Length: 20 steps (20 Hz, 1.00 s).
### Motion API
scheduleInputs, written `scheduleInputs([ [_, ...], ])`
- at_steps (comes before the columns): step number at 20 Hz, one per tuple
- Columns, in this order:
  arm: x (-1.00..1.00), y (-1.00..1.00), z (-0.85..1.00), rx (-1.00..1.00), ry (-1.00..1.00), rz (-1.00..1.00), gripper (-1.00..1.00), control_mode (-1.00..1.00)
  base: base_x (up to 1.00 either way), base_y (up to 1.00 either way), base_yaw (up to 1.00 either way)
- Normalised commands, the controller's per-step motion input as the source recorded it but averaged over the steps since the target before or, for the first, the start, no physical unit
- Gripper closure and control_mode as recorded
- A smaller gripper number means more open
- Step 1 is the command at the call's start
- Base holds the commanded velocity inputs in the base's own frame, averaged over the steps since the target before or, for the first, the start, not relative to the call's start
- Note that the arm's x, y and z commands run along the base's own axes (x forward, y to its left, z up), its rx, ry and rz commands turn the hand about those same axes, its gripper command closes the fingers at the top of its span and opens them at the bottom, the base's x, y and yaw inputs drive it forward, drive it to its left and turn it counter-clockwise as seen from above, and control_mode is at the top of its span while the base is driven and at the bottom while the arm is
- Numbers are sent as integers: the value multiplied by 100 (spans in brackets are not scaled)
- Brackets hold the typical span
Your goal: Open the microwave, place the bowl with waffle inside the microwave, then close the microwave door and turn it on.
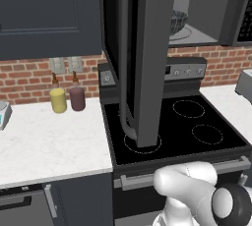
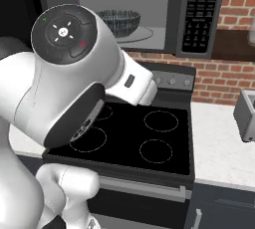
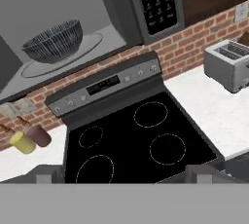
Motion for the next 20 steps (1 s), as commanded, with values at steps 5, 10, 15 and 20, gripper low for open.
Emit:
scheduleInputs([
  [5,-58,31,-41,0,0,-43,-100,-100,0,0,0],
  [10,-24,46,-56,-2,6,-34,-100,-100,0,0,0],
  [15,-19,44,-23,-5,1,-4,-100,-100,0,0,0],
  [20,-23,52,-7,-10,0,16,-100,-100,0,0,0],
])
